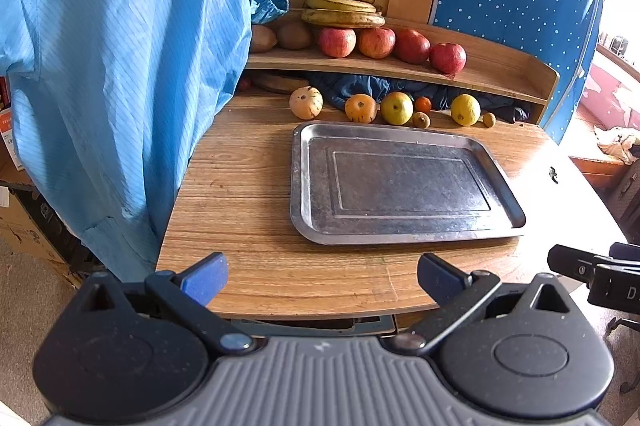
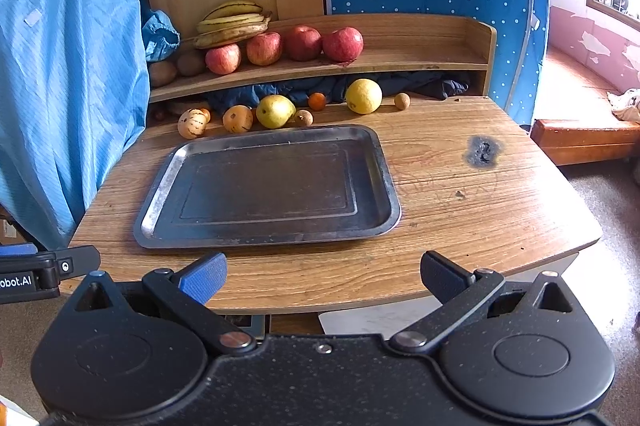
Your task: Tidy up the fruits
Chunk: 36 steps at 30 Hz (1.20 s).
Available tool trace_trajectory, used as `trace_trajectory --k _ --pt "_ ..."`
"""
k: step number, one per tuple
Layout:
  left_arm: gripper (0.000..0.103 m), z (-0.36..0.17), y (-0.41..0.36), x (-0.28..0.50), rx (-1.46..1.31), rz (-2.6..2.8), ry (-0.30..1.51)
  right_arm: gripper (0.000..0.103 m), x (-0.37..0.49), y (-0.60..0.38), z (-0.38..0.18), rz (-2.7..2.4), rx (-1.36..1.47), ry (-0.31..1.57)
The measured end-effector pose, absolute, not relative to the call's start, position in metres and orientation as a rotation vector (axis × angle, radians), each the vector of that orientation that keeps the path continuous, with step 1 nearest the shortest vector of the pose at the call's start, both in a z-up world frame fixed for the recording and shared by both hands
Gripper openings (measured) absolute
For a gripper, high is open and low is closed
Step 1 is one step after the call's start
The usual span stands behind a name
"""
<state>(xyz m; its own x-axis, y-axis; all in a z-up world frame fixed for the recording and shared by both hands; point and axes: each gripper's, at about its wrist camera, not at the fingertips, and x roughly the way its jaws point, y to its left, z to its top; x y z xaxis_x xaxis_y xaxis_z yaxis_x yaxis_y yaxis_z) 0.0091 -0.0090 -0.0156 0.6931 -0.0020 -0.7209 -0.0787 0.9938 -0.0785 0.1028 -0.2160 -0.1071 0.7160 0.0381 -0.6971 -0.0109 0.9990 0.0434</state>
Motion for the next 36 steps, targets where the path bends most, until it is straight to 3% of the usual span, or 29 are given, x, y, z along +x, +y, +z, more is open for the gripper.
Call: trace_trajectory --k 36 --pt "0.102 -0.027 -0.029 0.042 -0.129 0.087 0.887 0.102 0.141 -0.238 -0.123 0.062 0.029 0.855"
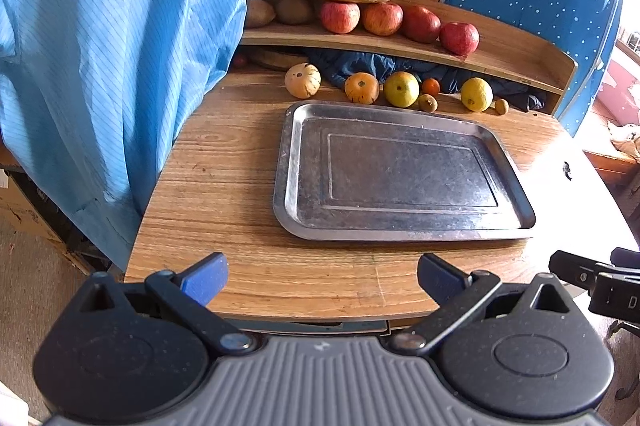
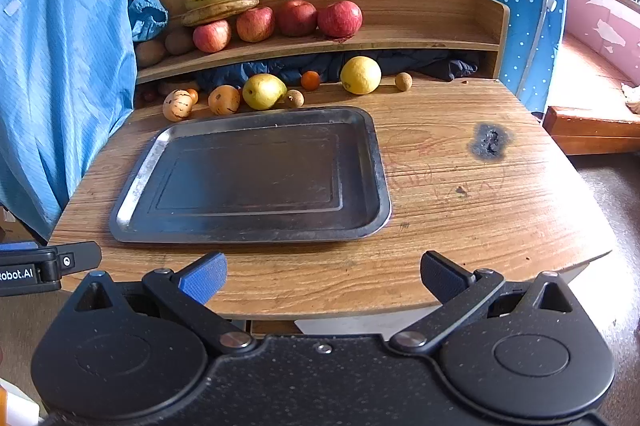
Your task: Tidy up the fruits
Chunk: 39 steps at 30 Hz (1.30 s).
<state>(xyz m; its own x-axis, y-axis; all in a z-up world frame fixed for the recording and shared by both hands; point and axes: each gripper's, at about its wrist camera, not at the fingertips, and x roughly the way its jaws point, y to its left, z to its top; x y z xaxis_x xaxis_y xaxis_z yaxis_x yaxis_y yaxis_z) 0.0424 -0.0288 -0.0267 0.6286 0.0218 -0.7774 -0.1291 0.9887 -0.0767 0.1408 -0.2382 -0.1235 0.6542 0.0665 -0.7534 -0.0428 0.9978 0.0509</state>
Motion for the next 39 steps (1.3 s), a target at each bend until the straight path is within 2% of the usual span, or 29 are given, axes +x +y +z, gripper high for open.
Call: trace_trajectory --k 19,27,39 --pt "0.102 -0.041 -0.056 0.084 -0.152 0.161 0.927 0.102 0.202 -0.272 -0.139 0.151 0.008 0.898" --pt "0.102 -0.037 -0.074 0.106 -0.154 0.180 0.892 0.102 0.232 -0.286 -0.138 0.175 0.015 0.890" --pt "0.102 -0.024 -0.069 0.120 -0.136 0.190 0.892 0.103 0.244 -0.256 -0.141 0.264 -0.027 0.879"
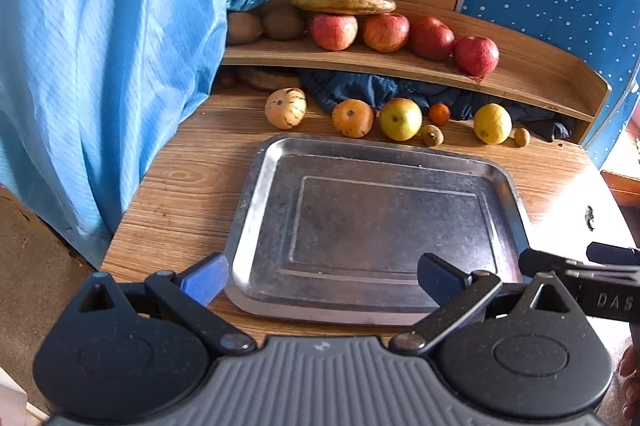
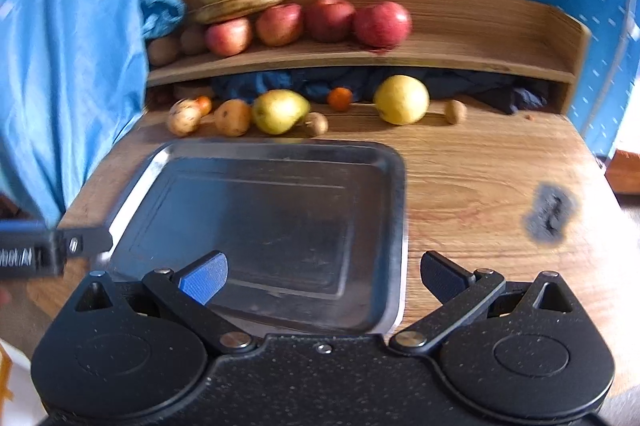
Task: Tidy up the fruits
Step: 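Move the left tool toward the pale striped fruit while the right tool approaches the orange fruit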
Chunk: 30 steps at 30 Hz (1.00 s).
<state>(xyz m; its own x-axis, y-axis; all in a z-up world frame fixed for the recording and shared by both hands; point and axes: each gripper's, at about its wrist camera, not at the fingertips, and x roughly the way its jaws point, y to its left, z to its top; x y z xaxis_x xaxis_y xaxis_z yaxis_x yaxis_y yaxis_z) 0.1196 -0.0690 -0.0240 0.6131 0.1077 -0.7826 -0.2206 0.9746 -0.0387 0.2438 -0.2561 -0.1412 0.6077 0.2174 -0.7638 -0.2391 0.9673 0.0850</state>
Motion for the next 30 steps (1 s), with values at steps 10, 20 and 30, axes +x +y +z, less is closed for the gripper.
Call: trace_trajectory --k 10,20,30 --pt "0.102 -0.019 -0.026 0.148 -0.145 0.154 0.885 0.103 0.256 -0.207 -0.135 0.266 -0.062 0.849" --pt "0.102 -0.019 0.026 0.170 -0.078 0.059 0.884 0.103 0.252 -0.151 -0.145 0.175 -0.047 0.838" --pt "0.102 -0.035 0.057 0.191 -0.137 0.009 0.924 0.103 0.254 -0.135 -0.144 0.156 -0.131 0.858"
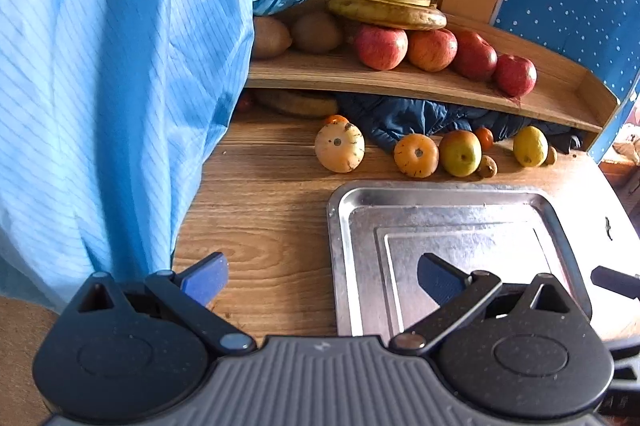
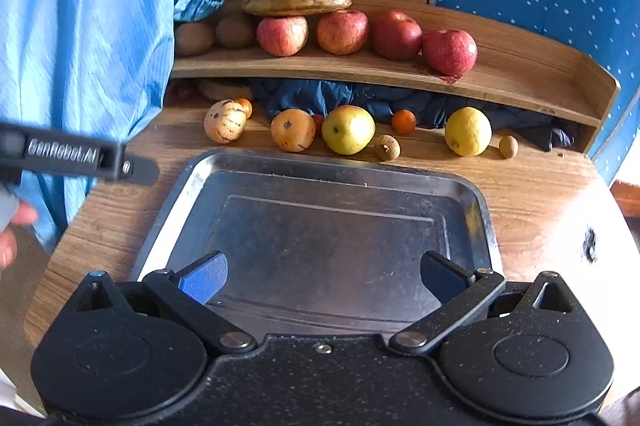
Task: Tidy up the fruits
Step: 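Move the left tool toward the pale striped fruit while the right tool approaches the orange fruit, then close the left tool on the pale striped fruit while the right tool grasps the orange fruit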
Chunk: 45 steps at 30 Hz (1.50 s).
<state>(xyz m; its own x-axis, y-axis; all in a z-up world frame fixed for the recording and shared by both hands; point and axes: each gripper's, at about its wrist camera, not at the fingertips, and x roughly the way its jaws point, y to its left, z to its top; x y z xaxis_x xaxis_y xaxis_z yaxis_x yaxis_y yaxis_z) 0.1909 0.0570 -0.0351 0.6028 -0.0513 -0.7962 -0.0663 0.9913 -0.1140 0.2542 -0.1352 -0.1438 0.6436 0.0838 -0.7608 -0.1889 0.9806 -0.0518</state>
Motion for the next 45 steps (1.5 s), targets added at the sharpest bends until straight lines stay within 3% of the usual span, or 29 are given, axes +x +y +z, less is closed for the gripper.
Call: trace_trajectory --k 11,22,31,45 --pt "0.102 -0.042 0.057 0.238 -0.202 0.078 0.930 0.102 0.317 -0.137 -0.150 0.331 -0.156 0.855" --pt "0.102 -0.048 0.041 0.279 -0.196 0.146 0.939 0.102 0.366 -0.121 -0.158 0.509 -0.353 0.783" --pt "0.102 -0.060 0.040 0.302 -0.243 0.209 0.958 0.096 0.390 -0.114 -0.167 0.519 -0.429 0.744" --pt "0.102 -0.079 0.039 0.331 -0.277 0.267 0.999 0.063 0.420 -0.093 -0.187 0.547 -0.536 0.761"
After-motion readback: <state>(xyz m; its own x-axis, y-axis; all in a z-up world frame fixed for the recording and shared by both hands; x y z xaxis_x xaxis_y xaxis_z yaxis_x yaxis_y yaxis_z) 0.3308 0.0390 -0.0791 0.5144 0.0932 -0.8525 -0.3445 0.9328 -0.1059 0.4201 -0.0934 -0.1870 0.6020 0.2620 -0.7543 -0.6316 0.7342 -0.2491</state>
